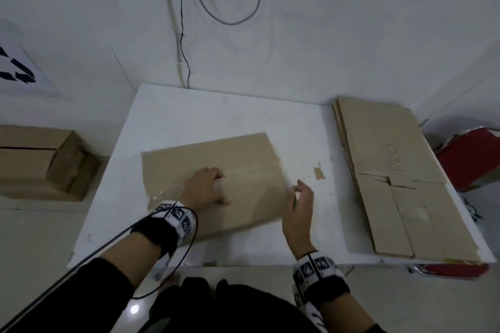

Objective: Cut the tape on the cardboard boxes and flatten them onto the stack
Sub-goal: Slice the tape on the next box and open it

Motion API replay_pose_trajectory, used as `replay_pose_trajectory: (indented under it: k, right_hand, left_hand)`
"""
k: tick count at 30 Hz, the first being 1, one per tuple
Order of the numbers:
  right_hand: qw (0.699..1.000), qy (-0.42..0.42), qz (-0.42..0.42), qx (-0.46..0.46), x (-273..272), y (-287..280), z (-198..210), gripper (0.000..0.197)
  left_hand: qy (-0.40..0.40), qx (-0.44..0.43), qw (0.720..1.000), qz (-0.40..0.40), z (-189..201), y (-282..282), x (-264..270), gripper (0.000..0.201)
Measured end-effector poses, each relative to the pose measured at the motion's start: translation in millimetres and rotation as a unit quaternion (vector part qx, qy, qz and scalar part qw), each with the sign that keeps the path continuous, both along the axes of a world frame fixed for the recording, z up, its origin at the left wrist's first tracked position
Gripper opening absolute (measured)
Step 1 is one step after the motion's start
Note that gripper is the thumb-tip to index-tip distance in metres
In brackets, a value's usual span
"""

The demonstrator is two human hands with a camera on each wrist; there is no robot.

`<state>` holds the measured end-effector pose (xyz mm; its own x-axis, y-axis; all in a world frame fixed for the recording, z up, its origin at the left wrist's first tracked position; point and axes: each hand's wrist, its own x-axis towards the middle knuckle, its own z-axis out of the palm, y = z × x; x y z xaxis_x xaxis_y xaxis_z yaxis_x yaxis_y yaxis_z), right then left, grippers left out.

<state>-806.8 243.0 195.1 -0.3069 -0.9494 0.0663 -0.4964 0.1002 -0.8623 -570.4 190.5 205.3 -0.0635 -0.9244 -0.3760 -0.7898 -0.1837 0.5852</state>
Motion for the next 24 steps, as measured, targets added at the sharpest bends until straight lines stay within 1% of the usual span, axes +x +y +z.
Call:
replay_pose_trajectory:
  k: [1, 2, 5, 6, 9, 10, 11, 12, 14, 15, 18, 19, 21, 24]
  right_hand:
    - [1.000, -0.004, -0.011, 0.020, -8, -3, 2, 0.014]
    - [0.999, -0.011, -0.005, 0.045, -10, -7, 4, 0.010]
    - [0.994, -0.010, 0.016, 0.104, -11, 1, 3, 0.011]
    - [0.994, -0.012, 0.019, 0.111, -10, 5, 1, 0.013]
    - [0.988, -0.080, 0.051, 0.125, -5, 17, -7, 0.012]
    - [0.985, -0.090, 0.064, 0.133, -5, 19, -8, 0.011]
    - [0.985, -0.076, 0.072, 0.135, -6, 19, -9, 0.012]
    - [0.988, -0.037, 0.077, 0.125, -9, 17, -10, 0.012]
    - [0.992, 0.053, 0.084, 0.080, -17, 11, -6, 0.010]
    - [0.991, 0.079, 0.095, 0.056, -20, 6, -4, 0.009]
    - [0.981, 0.101, 0.163, 0.037, -25, -9, 4, 0.009]
    - [0.974, 0.119, 0.190, 0.042, -24, -14, 7, 0.009]
    - [0.952, 0.181, 0.244, 0.046, -22, -23, 9, 0.010]
    - [0.906, 0.288, 0.309, 0.027, -17, -33, 14, 0.012]
  left_hand:
    - [-0.016, 0.004, 0.999, -0.044, -1, 1, -1, 0.066]
    - [-0.028, 0.001, 0.997, -0.069, 1, 1, 2, 0.065]
    - [-0.033, -0.018, 0.993, -0.114, 11, 1, -6, 0.062]
    - [-0.039, -0.022, 0.991, -0.128, 14, 2, -11, 0.064]
    - [-0.086, -0.032, 0.976, -0.195, 14, 13, -39, 0.077]
    - [-0.098, -0.035, 0.972, -0.212, 10, 17, -48, 0.081]
    - [-0.103, -0.039, 0.969, -0.219, 6, 22, -53, 0.084]
    - [-0.100, -0.044, 0.970, -0.219, 1, 26, -57, 0.087]
    - [-0.080, -0.057, 0.974, -0.205, -6, 31, -57, 0.088]
    - [-0.073, -0.065, 0.976, -0.196, -7, 33, -56, 0.088]
    - [-0.073, -0.084, 0.977, -0.183, -8, 36, -56, 0.086]
    - [-0.074, -0.087, 0.977, -0.181, -8, 37, -57, 0.086]
    - [-0.072, -0.094, 0.977, -0.176, -9, 38, -57, 0.085]
    - [-0.067, -0.106, 0.977, -0.173, -10, 39, -56, 0.084]
